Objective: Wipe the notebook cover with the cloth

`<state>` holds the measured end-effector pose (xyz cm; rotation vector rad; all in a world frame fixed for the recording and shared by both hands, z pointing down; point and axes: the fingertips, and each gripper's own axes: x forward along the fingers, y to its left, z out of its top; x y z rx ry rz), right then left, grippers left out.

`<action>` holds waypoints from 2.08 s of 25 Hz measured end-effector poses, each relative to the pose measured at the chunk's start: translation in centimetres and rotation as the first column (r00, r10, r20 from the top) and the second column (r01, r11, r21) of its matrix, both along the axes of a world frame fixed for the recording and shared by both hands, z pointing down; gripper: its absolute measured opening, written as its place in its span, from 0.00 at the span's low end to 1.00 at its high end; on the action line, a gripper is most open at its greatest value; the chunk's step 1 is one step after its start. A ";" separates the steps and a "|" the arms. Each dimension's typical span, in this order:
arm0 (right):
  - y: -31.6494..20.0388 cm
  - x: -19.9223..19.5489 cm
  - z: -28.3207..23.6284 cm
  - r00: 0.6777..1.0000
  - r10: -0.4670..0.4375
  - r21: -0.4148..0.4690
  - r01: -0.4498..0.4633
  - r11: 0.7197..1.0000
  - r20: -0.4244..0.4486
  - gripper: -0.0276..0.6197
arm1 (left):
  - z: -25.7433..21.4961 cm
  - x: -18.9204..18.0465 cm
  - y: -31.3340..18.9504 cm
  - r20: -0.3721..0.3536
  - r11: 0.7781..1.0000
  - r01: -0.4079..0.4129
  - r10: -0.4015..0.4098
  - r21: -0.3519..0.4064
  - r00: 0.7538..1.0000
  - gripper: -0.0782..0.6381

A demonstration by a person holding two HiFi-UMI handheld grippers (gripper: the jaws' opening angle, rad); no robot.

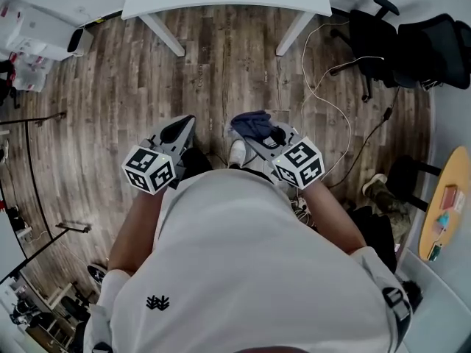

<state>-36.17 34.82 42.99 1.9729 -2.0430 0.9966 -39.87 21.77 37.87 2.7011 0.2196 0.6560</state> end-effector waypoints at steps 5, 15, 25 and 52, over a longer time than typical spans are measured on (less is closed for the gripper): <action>0.1 2.6 0.6 0.998 0.041 -0.005 -0.041 0.999 0.056 0.30 | 0.3 3.0 0.1 0.008 1.000 -0.021 0.021 0.013 1.000 0.12; -3.2 10.4 0.0 0.980 0.187 -0.041 -0.185 0.982 0.068 0.30 | 3.7 12.9 -3.6 0.029 0.991 -0.135 0.135 -0.017 0.990 0.12; -10.9 19.8 0.2 0.975 0.219 -0.072 -0.217 0.974 0.030 0.30 | 3.8 22.4 -12.3 -0.011 0.994 -0.107 0.107 0.029 0.994 0.12; -29.1 48.1 4.0 0.915 -0.403 -0.147 0.395 0.907 -0.027 0.30 | 11.5 41.2 -25.0 0.180 0.946 0.294 -0.315 0.135 0.932 0.12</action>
